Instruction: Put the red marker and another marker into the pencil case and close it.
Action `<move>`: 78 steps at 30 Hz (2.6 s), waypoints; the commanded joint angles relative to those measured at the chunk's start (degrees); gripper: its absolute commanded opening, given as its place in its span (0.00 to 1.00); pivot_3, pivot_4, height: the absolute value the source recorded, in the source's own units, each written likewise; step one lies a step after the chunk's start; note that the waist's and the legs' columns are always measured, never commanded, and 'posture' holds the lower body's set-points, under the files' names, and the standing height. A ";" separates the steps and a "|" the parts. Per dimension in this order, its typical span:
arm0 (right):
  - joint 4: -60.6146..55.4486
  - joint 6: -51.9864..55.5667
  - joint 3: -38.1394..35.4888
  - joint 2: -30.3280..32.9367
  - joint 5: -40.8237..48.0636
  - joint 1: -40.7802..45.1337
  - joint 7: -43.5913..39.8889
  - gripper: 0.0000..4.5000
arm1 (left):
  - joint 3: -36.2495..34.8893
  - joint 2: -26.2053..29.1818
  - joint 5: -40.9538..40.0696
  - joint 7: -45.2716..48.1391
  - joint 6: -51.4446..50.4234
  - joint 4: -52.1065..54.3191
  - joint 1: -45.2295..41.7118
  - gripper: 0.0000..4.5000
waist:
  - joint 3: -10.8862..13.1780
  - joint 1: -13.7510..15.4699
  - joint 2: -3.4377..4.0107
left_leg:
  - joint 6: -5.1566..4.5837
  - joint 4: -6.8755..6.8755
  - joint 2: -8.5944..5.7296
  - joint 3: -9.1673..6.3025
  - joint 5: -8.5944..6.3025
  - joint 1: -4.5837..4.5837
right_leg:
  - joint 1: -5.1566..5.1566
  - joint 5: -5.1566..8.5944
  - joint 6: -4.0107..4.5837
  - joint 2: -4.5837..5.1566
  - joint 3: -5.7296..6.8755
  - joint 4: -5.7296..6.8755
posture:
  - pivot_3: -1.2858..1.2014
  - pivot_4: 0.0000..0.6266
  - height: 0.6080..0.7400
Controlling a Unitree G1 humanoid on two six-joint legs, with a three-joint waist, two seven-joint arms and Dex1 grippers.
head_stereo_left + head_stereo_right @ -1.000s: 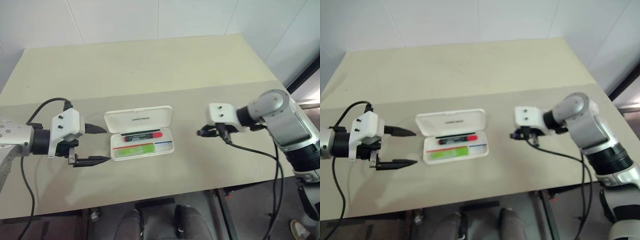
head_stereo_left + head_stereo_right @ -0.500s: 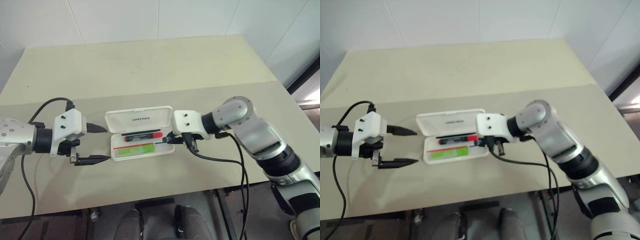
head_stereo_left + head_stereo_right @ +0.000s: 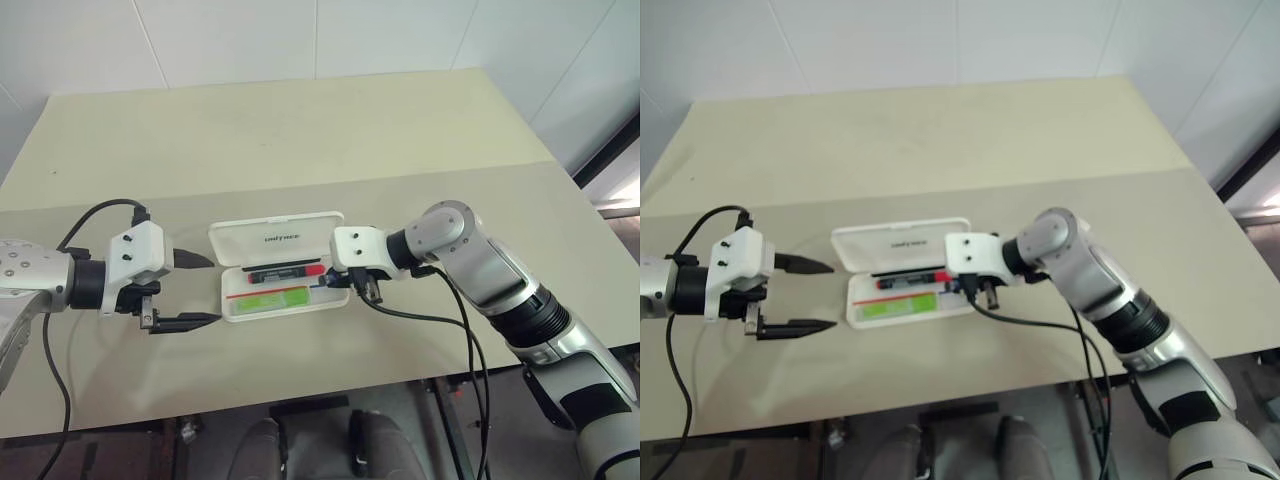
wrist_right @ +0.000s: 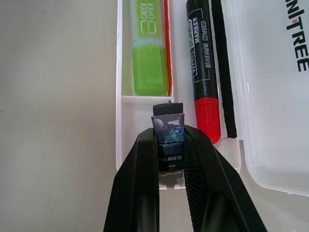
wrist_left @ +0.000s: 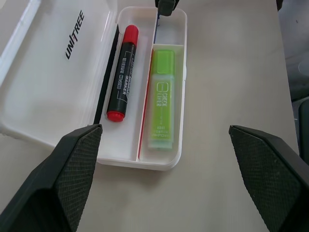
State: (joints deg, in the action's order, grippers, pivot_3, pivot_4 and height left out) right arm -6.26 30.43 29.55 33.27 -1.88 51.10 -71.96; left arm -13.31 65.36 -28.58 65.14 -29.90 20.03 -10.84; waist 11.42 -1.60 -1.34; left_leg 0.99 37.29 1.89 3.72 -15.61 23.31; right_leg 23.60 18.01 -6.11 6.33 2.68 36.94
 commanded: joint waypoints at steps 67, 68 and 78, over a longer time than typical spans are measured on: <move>-19.90 29.07 -22.95 12.78 35.59 1.87 8.60 0.85 | 18.51 -17.10 17.53 9.89 24.14 -48.40 -43.34 0.01 | 0.00 0.13 -0.03 | 0.00 0.13 -0.02 0.06 0.00 0.07 | 0.00 -0.02 -0.05 0.00 0.08 -0.01 | 0.52 0.24 1.00; -20.16 29.45 -23.22 12.93 36.10 1.86 8.88 0.85 | 19.09 -17.15 18.06 10.83 24.83 -48.77 -43.50 0.01 | 0.00 0.15 -0.03 | 0.01 0.13 -0.02 0.06 0.01 0.07 | 0.01 -0.02 -0.05 0.00 0.08 0.00 | 0.52 0.24 1.00; -20.73 29.93 -23.63 14.38 38.48 1.85 10.74 0.85 | 19.98 -19.30 20.85 12.97 28.74 -52.54 -46.60 0.01 | 0.00 0.26 -0.03 | -0.01 0.19 -0.02 0.05 -0.01 0.11 | 0.01 -0.03 -0.06 0.02 0.09 0.01 | 0.52 0.24 1.00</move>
State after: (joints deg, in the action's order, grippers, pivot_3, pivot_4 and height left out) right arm -25.29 60.53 8.30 46.65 35.60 52.29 -61.67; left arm 7.32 45.82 -8.05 77.60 -2.23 -32.49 -55.83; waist 11.42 -1.34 -1.37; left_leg 0.97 37.50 1.87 3.77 -15.62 23.43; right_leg 23.61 17.97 -6.17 6.36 2.76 36.94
